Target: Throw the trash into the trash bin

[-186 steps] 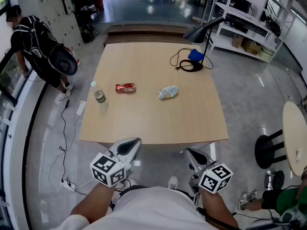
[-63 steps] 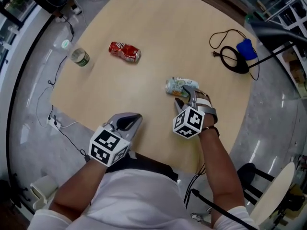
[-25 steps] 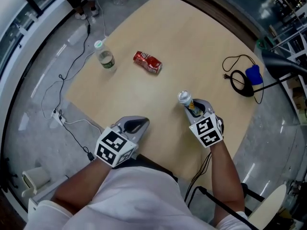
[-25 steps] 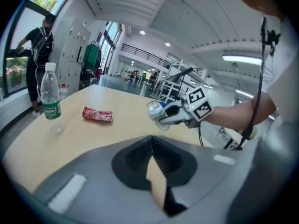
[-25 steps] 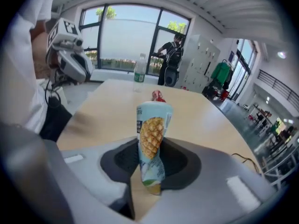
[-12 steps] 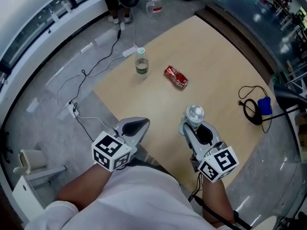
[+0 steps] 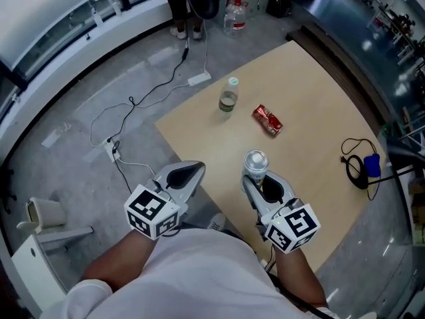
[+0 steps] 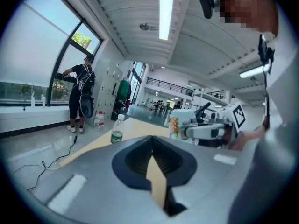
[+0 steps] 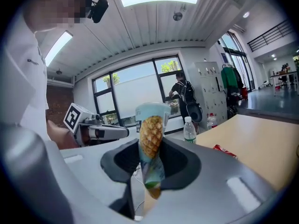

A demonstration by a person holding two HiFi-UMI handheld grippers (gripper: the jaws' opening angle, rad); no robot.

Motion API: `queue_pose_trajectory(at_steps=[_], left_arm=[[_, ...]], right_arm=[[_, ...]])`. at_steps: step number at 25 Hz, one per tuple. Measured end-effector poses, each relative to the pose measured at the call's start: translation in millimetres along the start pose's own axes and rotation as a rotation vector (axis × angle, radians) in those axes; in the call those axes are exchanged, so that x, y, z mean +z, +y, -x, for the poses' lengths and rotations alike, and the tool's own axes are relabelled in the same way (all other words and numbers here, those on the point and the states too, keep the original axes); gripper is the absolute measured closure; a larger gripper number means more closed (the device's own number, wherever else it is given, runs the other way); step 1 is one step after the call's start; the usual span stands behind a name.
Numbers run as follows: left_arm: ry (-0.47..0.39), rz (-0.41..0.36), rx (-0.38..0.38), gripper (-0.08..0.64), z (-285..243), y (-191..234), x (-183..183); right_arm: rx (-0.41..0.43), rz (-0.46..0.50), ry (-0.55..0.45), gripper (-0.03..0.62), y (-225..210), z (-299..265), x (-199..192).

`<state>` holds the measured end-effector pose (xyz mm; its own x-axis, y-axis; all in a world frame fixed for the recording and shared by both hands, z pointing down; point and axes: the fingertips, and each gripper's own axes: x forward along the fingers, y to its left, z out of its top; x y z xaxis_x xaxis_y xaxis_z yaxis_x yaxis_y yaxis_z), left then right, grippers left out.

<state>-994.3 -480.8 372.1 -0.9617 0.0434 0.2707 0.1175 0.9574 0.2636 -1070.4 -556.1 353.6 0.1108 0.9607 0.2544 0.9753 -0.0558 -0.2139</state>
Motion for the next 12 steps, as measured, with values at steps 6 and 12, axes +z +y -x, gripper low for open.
queue_pose_trajectory(at_steps=[6, 12], left_arm=[[-0.057, -0.019, 0.079, 0.551, 50.0, 40.0, 4.8], [-0.08, 0.023, 0.195, 0.551, 121.6, 100.0, -5.6]], right_arm=[[0.093, 0.046, -0.005, 0.483, 48.3, -48.3, 12.5], [0.207, 0.078, 0.027, 0.485, 114.9, -110.6, 14.4]])
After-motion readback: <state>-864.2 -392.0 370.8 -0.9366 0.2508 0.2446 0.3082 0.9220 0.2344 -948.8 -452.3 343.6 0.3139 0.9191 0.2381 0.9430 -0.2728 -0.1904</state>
